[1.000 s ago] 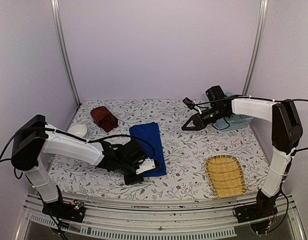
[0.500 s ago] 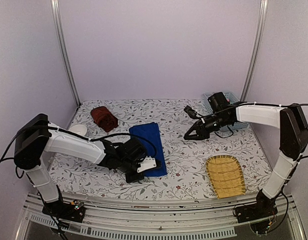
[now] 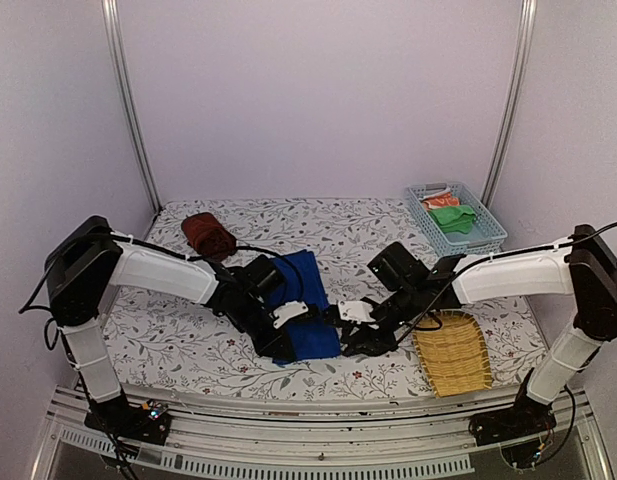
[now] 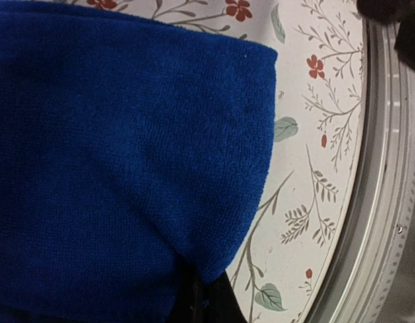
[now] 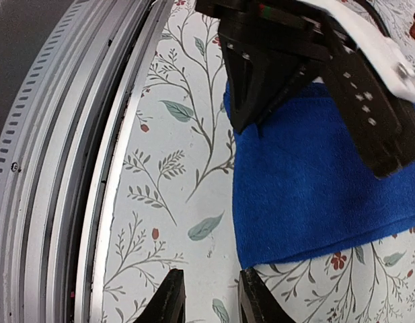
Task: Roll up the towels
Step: Roll the towel at the center of the board.
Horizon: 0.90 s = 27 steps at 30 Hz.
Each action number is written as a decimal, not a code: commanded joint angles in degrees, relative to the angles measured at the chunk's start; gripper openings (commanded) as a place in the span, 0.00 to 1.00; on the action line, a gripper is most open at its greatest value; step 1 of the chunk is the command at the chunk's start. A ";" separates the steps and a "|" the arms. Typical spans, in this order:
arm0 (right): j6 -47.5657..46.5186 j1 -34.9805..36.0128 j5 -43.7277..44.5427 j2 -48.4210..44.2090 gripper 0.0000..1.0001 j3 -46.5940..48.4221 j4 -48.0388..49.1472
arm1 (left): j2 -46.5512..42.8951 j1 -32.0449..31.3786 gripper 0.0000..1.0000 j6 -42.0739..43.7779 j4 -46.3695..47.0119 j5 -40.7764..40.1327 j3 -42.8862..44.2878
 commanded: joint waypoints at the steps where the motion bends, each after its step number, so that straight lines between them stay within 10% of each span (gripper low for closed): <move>1: -1.12 5.19 8.92 2.53 0.31 0.14 7.54 | 2.48 2.82 0.00 -5.85 -2.04 11.13 0.69; 27: -0.78 11.32 19.73 15.47 0.30 4.96 17.75 | 5.72 8.54 0.00 -7.83 1.23 22.07 0.52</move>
